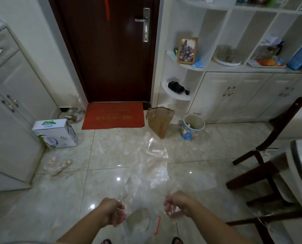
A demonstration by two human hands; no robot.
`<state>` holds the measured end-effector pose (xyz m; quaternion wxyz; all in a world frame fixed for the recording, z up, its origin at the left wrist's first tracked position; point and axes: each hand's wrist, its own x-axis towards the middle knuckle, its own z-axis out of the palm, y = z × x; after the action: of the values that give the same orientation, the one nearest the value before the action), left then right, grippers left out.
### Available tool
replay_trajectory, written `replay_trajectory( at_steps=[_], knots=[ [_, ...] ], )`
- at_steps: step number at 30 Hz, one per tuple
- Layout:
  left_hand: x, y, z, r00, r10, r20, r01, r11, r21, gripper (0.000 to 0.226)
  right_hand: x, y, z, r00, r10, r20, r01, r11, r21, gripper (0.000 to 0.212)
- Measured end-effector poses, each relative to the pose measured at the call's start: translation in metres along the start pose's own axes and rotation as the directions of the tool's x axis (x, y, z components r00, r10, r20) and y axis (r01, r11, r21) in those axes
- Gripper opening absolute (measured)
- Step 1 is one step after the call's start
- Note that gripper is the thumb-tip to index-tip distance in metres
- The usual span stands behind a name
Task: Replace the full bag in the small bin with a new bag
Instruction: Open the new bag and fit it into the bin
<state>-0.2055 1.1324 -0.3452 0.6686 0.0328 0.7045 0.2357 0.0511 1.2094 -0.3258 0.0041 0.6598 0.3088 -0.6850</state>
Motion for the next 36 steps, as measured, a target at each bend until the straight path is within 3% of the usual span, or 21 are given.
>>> replay_trajectory(
  at_steps=[2,5,10,15,19,23,26,30,36],
  knots=[
    [0.008,-0.013,-0.013,0.993,-0.103,0.059,0.107,0.992,-0.066,0.019,0.001,0.015,-0.003,0.998,0.054,0.018,-0.053,0.997,-0.054,0.028],
    [0.017,-0.006,-0.024,0.992,-0.117,0.04,0.121,0.983,-0.14,0.021,-0.004,0.007,-0.009,0.993,0.109,0.046,-0.113,0.99,0.082,0.023],
    [0.014,0.02,-0.029,0.998,-0.061,-0.014,0.059,0.993,-0.1,0.026,-0.015,-0.02,-0.015,0.992,0.082,0.098,-0.098,0.98,0.174,0.015],
    [0.015,0.006,-0.031,0.991,-0.136,-0.014,0.135,0.989,-0.059,0.031,-0.001,-0.003,-0.013,0.98,0.164,0.11,-0.187,0.951,0.248,0.001],
    [0.013,-0.02,-0.036,0.971,-0.239,-0.027,0.24,0.97,0.034,0.036,0.011,0.025,-0.004,0.937,0.341,0.076,-0.348,0.925,0.152,0.016],
    [0.015,-0.026,-0.038,0.967,-0.252,-0.046,0.253,0.968,0.008,0.037,0.019,0.033,0.0,0.932,0.362,0.028,-0.363,0.923,0.127,0.022],
    [0.012,-0.01,-0.032,0.979,-0.2,-0.031,0.197,0.977,-0.086,0.033,0.022,0.013,0.007,0.96,0.274,0.056,-0.278,0.956,0.09,0.02],
    [-0.003,0.043,-0.013,0.999,-0.032,0.017,0.034,0.992,-0.121,0.028,0.024,-0.043,0.012,1.0,0.002,-0.005,-0.001,0.983,0.186,0.015],
    [-0.034,0.15,0.017,0.967,0.25,0.04,-0.243,0.962,-0.127,0.028,-0.008,-0.158,0.014,0.946,-0.321,-0.041,0.322,0.922,0.215,0.007]
  ],
)
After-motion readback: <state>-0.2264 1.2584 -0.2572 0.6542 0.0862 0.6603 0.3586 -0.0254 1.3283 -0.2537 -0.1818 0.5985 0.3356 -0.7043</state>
